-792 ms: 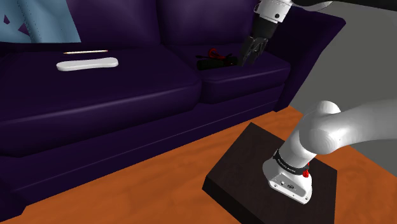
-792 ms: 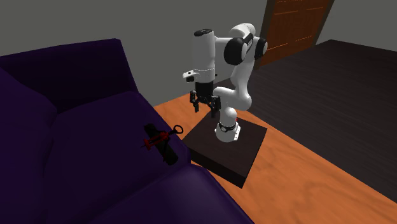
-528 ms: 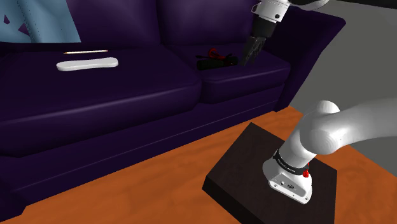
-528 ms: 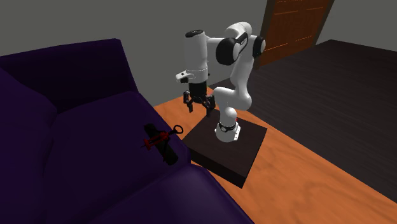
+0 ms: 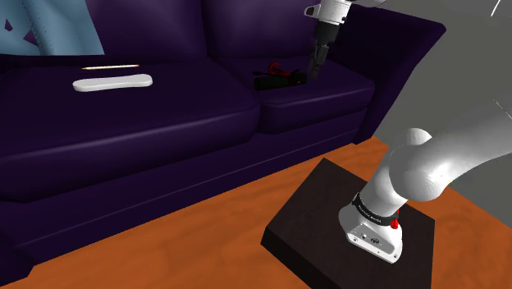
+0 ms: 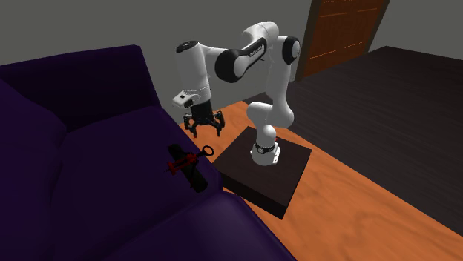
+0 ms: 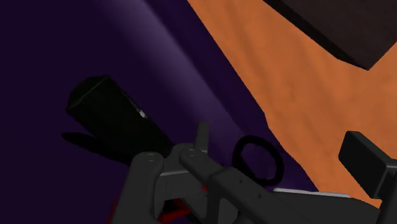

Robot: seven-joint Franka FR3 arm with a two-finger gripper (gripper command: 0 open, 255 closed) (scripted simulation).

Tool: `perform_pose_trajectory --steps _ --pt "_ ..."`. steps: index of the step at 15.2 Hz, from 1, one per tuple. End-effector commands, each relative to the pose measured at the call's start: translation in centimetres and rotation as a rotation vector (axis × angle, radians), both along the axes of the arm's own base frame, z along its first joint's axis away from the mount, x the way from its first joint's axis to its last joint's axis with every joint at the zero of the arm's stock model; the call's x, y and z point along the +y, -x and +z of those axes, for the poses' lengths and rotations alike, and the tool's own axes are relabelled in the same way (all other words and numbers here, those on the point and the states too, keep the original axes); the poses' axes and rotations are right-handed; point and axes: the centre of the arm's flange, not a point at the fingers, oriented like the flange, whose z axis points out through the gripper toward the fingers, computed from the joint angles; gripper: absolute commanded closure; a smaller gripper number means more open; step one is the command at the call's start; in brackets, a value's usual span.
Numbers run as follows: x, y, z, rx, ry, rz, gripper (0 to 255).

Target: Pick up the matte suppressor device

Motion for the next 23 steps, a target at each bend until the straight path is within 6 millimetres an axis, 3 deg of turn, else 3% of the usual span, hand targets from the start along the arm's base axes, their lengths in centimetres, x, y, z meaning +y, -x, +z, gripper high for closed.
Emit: perform_pose_trajectory --steps 1,8,16,18,19,23 --pt "-1.5 -2.4 -0.8 0.011 0.009 0.139 0" --pt "-4.0 -11.8 -2.5 0.050 0.034 0.581 0" --pt "-4.0 -12.2 -6.6 0.051 0.035 0.600 0" --pt "-4.0 -12.2 -6.6 0.051 0.035 0.600 0" --pt "-4.0 -12.3 -6.6 0.051 0.035 0.600 255" --pt "-4.0 -12.3 -6.6 0.051 0.035 0.600 255"
